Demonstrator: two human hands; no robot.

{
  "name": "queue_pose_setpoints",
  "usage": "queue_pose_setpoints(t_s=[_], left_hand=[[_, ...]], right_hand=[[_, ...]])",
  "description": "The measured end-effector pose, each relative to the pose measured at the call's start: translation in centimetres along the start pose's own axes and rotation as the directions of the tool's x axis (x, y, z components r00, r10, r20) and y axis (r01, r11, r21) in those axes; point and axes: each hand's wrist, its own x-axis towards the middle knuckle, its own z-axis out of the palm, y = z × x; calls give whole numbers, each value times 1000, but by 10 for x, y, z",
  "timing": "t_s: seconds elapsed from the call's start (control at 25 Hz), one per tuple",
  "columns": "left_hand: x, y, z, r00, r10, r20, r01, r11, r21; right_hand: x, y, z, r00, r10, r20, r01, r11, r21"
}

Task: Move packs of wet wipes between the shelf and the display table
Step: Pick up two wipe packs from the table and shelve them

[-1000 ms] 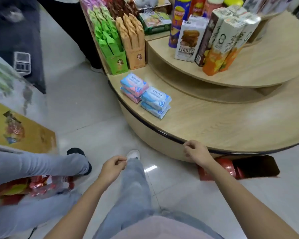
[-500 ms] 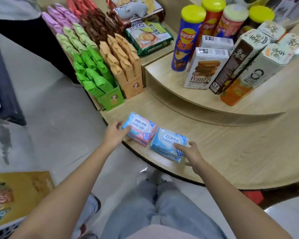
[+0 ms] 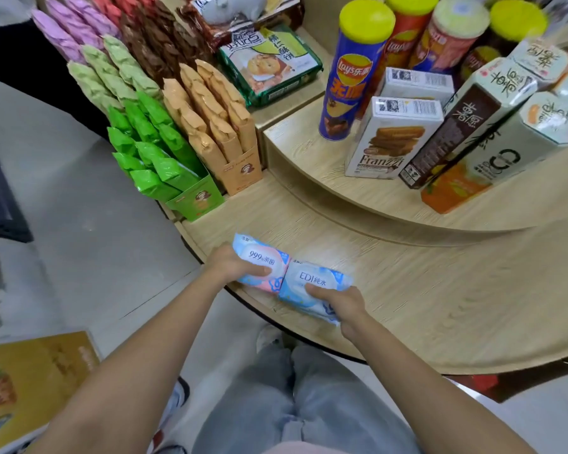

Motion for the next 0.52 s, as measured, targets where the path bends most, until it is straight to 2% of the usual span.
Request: queue_pose_setpoints(t_s=[0.08, 0.2, 0.32, 0.4, 0.52], left_hand=[[2, -6, 0, 999, 4, 33, -2, 999, -53], [14, -35, 9, 997, 73, 3, -72, 985, -158], [-38, -6, 1, 994, 101, -27, -105, 942, -318], [-59, 5, 0, 989, 150, 14, -131, 899, -417], [-77, 19, -2, 958, 268, 106, -189, 862, -471]], right_hand=[[-4, -7, 0, 999, -4, 52, 5, 999, -37], [-14, -12, -1, 991, -108, 83, 108, 994, -6], [-25, -16, -14, 975, -176, 136, 172, 984, 37], [-38, -20, -33, 960, -215, 179, 201, 975, 93], [-62, -13, -64, 944, -297, 144, 269, 945, 185]])
